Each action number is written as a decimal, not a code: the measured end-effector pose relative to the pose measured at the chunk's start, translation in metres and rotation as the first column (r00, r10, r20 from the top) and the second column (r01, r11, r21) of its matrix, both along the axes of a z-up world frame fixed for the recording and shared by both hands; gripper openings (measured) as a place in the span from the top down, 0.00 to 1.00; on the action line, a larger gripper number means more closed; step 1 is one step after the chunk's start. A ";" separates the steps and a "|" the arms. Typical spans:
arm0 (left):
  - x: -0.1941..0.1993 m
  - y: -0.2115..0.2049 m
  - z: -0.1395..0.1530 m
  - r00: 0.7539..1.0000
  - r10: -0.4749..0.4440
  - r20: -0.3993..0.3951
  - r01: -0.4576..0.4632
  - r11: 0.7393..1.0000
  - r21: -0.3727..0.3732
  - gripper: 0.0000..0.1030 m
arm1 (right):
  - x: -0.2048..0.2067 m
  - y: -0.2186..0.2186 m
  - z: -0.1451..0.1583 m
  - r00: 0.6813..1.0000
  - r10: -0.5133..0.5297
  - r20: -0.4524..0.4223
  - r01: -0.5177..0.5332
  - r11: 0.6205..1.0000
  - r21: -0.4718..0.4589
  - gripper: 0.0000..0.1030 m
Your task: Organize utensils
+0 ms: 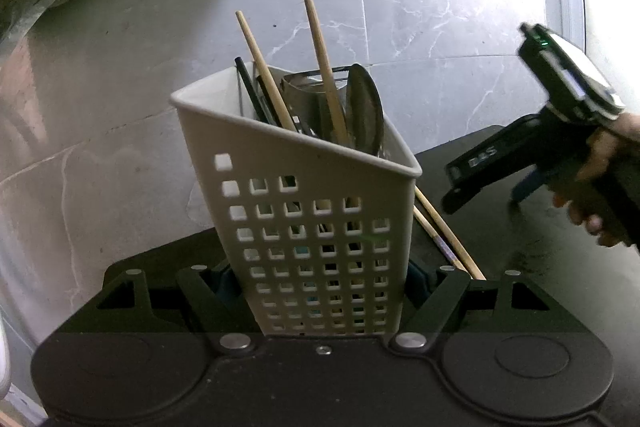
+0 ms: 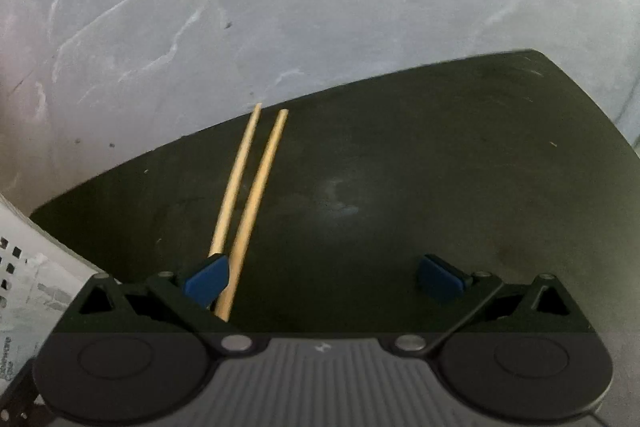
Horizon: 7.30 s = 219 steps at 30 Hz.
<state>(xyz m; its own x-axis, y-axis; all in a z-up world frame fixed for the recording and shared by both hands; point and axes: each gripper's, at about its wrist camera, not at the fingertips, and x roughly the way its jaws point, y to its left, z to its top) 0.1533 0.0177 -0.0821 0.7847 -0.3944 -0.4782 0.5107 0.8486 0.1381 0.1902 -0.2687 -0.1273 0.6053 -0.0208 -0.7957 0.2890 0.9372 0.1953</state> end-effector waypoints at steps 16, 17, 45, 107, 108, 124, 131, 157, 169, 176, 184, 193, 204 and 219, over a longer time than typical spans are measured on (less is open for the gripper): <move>0.005 -0.001 0.000 0.999 0.019 -0.029 -0.019 1.000 -0.006 0.24 | 0.060 0.039 -0.002 0.994 0.108 -0.030 -0.112 0.978 -0.178 0.01; 0.005 -0.001 -0.001 0.999 0.020 -0.030 -0.020 1.000 -0.007 0.24 | 0.059 0.040 -0.002 0.994 0.110 -0.027 -0.113 0.977 -0.181 0.01; 0.005 -0.001 -0.003 1.000 0.016 -0.026 -0.017 1.000 -0.002 0.24 | 0.042 0.036 0.011 0.987 0.158 0.001 -0.155 0.972 -0.179 0.74; 0.005 0.000 -0.003 1.000 0.015 -0.026 -0.015 1.000 -0.008 0.24 | 0.017 0.049 0.012 0.980 0.194 0.052 -0.200 0.971 0.134 0.27; 0.005 0.000 -0.003 1.000 0.016 -0.026 -0.016 1.000 -0.008 0.24 | 0.016 0.055 0.012 0.976 0.212 0.049 -0.217 0.969 0.117 0.26; 0.006 0.000 -0.003 1.000 0.012 -0.027 -0.012 1.000 -0.006 0.25 | -0.009 0.095 0.011 0.904 0.422 -0.063 -0.427 0.886 -0.183 0.30; 0.006 -0.001 -0.004 1.000 0.015 -0.027 -0.015 1.000 -0.010 0.25 | -0.008 0.069 0.018 0.912 0.403 -0.070 -0.409 0.897 -0.169 0.82; 0.007 -0.002 -0.005 1.000 0.005 -0.029 -0.005 1.000 0.005 0.24 | -0.001 0.044 0.028 0.898 0.431 -0.084 -0.437 0.895 -0.085 1.00; 0.009 0.000 -0.005 1.000 -0.005 -0.031 0.005 1.000 0.004 0.24 | 0.011 0.042 0.021 0.892 0.434 -0.129 -0.447 0.887 -0.111 0.90; 0.010 0.001 -0.006 0.999 -0.010 -0.035 0.010 1.000 0.004 0.24 | 0.040 0.039 0.017 0.934 0.355 -0.045 -0.352 0.933 0.070 0.95; 0.013 0.003 -0.008 0.999 -0.015 -0.040 0.015 1.000 -0.002 0.24 | 0.046 0.049 0.015 0.928 0.371 -0.028 -0.361 0.916 0.176 0.58; 0.016 0.003 -0.009 0.999 -0.022 -0.044 0.022 1.000 -0.002 0.25 | 0.042 0.103 0.012 0.875 0.473 -0.106 -0.482 0.872 -0.088 0.43; 0.017 0.004 -0.008 0.999 -0.023 -0.046 0.023 1.000 -0.003 0.25 | 0.030 0.109 0.011 0.857 0.492 -0.154 -0.514 0.838 -0.184 0.88; 0.018 0.003 -0.010 0.999 -0.023 -0.046 0.023 1.000 -0.001 0.25 | 0.013 0.076 0.012 0.884 0.456 -0.103 -0.466 0.877 -0.117 0.89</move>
